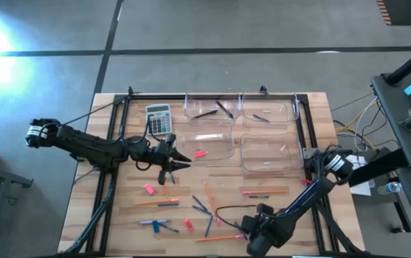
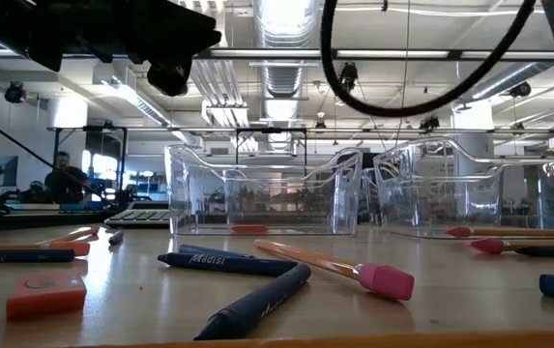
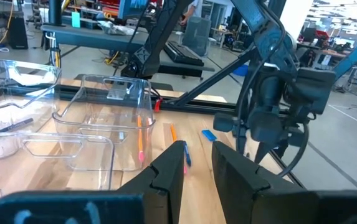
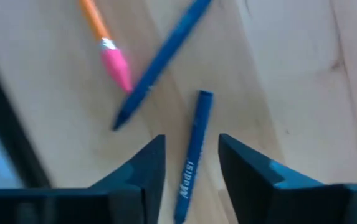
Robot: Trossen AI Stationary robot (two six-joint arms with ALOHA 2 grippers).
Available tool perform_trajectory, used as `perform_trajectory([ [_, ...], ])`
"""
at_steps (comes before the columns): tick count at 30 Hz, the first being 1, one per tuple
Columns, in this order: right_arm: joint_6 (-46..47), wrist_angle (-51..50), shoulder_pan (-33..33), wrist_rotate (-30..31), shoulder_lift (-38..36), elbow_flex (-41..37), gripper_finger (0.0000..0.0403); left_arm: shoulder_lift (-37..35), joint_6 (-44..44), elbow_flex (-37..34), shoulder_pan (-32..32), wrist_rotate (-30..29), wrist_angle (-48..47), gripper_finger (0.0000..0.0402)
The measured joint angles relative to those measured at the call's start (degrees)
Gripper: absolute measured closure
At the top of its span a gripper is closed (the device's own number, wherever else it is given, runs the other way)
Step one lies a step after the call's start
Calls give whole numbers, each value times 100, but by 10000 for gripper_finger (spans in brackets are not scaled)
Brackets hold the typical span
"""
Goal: Sort crayons/erasers/pens/pencils in bins
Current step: Put the blue crayon into the top right transparent bin
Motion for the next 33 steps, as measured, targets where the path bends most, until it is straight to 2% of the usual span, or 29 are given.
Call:
perform_trajectory([
  [3, 8, -75, 0, -1, 43, -2, 237, 0, 0, -2, 0, 0, 4, 332],
  [7, 89, -61, 1, -7, 43, -131, 236, 0, 0, -7, 2, 0, 2, 332],
  [14, 312, 76, 0, -180, 3, -495, 277, 0, 0, -9, 2, -3, 2, 332],
  [25, -200, -26, -13, -150, 21, -525, 372, 0, 2, -13, 2, -13, -2, 332],
  [33, -428, -68, -125, -155, -150, -517, 387, 0, 2, -13, 4, -15, -2, 332],
])
